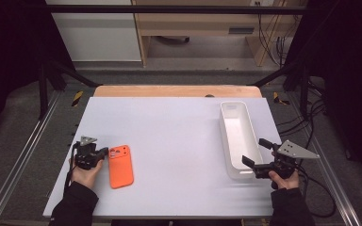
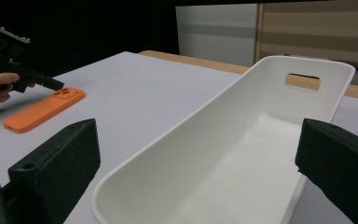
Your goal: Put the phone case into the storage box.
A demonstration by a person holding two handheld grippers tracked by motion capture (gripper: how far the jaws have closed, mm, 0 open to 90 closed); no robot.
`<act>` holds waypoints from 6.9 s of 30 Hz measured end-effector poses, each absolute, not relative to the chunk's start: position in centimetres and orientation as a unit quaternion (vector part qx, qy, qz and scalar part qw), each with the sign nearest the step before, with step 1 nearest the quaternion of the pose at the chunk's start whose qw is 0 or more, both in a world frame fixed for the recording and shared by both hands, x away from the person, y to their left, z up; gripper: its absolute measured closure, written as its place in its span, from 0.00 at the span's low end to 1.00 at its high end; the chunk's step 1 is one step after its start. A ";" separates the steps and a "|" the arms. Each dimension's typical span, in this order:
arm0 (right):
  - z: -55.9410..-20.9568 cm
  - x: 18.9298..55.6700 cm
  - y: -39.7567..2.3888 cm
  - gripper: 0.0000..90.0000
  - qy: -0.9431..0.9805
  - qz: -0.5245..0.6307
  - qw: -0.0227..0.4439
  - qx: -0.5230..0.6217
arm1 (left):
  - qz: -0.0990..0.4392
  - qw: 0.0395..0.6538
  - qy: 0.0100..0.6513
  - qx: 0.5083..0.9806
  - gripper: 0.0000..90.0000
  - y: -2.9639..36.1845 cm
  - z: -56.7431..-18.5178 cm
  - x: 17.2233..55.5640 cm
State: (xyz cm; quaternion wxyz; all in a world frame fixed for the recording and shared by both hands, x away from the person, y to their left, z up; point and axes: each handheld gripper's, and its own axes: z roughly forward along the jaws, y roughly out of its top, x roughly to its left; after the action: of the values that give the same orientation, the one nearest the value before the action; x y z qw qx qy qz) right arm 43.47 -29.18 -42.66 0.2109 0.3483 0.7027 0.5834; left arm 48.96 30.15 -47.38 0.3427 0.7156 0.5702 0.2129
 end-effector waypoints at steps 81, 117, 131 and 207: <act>-42.7 43.4 -29.2 0.00 0.704 0.582 0.212 0.348 | 0.189 0.385 0.457 0.779 0.95 22.9 -46.6 50.2; -42.6 43.3 -29.3 0.00 0.702 0.584 0.216 0.345 | 0.188 0.449 0.392 0.781 0.02 23.9 -40.0 46.5; -42.5 43.3 -29.3 0.00 0.702 0.585 0.215 0.344 | 0.172 0.437 0.389 0.792 0.00 22.9 -40.6 46.0; -42.4 43.3 -29.2 0.00 0.705 0.582 0.218 0.342 | 0.136 0.294 0.437 0.839 0.01 20.0 -47.3 46.6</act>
State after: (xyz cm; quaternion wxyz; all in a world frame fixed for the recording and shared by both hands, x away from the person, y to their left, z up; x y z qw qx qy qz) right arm 43.26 -29.21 -42.45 0.2177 0.3420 0.7047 0.5823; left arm 46.56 20.04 -47.32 0.2935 0.8392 0.4373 0.1356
